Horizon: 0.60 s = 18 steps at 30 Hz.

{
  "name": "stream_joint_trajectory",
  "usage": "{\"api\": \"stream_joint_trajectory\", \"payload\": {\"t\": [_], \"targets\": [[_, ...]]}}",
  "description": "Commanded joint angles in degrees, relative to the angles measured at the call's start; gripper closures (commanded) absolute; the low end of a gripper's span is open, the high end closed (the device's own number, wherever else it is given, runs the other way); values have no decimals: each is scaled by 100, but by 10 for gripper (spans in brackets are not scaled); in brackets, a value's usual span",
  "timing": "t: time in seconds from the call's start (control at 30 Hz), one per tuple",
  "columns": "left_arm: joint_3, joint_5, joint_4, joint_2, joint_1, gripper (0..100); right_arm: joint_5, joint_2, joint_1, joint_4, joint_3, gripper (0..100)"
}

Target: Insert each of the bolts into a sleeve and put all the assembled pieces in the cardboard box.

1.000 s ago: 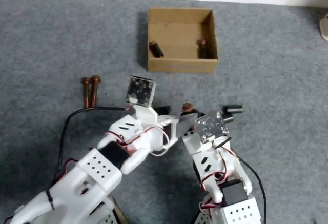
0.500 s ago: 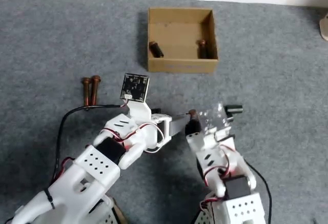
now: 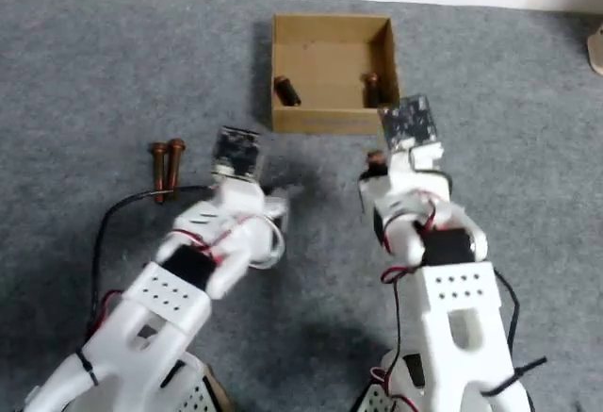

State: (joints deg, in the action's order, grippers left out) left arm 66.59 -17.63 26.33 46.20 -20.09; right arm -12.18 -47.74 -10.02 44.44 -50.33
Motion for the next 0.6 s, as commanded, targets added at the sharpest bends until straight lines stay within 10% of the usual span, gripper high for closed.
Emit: {"api": "stream_joint_trajectory", "payload": {"t": [0.0, 0.57], "targets": [[13, 378, -114, 154, 892, 961, 9, 198, 198, 22, 866, 994], [787, 958, -149, 110, 2237, 989, 44, 3943, 303, 989, 4857, 994]]}}
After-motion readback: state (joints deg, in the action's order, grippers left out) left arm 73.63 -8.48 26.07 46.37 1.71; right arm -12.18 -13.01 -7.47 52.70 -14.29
